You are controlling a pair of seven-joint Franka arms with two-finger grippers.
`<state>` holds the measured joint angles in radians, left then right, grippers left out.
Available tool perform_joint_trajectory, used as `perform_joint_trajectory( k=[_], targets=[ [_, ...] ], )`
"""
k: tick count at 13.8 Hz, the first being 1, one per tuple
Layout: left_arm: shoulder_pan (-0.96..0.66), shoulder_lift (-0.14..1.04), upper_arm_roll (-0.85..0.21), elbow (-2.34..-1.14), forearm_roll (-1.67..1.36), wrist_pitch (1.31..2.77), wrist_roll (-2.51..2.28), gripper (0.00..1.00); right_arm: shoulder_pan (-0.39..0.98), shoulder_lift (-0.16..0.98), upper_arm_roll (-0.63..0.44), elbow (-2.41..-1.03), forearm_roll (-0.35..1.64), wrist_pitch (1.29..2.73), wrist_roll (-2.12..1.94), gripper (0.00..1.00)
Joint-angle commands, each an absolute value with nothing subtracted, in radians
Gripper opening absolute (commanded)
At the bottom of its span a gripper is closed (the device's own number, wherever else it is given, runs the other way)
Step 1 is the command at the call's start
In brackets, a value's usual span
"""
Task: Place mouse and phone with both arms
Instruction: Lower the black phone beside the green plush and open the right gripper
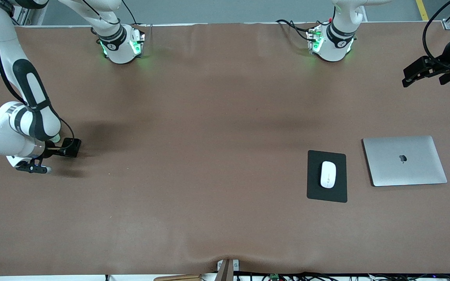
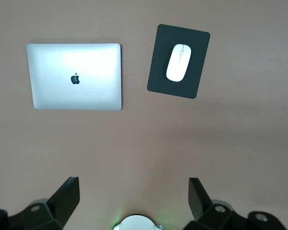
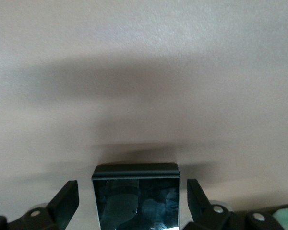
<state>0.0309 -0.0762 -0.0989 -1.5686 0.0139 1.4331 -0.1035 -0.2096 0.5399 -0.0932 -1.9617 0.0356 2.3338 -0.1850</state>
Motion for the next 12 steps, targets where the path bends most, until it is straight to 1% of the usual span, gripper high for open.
perform_joint_trajectory(
  k=[1,6,8,12],
  targets=[
    [0.034,-0.080,-0.097,-1.563,-0.006,1.431,-0.089,1.00,-0.209,0.514,-0.081,-1.921,0.020,2.274,-0.184,1.00],
    [0.037,-0.051,-0.095,-1.499,0.009,1.430,-0.093,1.00,-0.100,0.465,-0.080,-1.741,0.020,2.027,-0.126,1.00],
    [0.034,-0.046,-0.097,-1.500,0.009,1.430,-0.086,1.00,-0.049,0.424,-0.078,-1.688,0.020,1.924,-0.065,1.00],
    [0.034,-0.044,-0.100,-1.502,0.005,1.430,-0.084,1.00,-0.005,0.315,-0.077,-1.606,0.021,1.735,-0.003,1.00]
  ],
)
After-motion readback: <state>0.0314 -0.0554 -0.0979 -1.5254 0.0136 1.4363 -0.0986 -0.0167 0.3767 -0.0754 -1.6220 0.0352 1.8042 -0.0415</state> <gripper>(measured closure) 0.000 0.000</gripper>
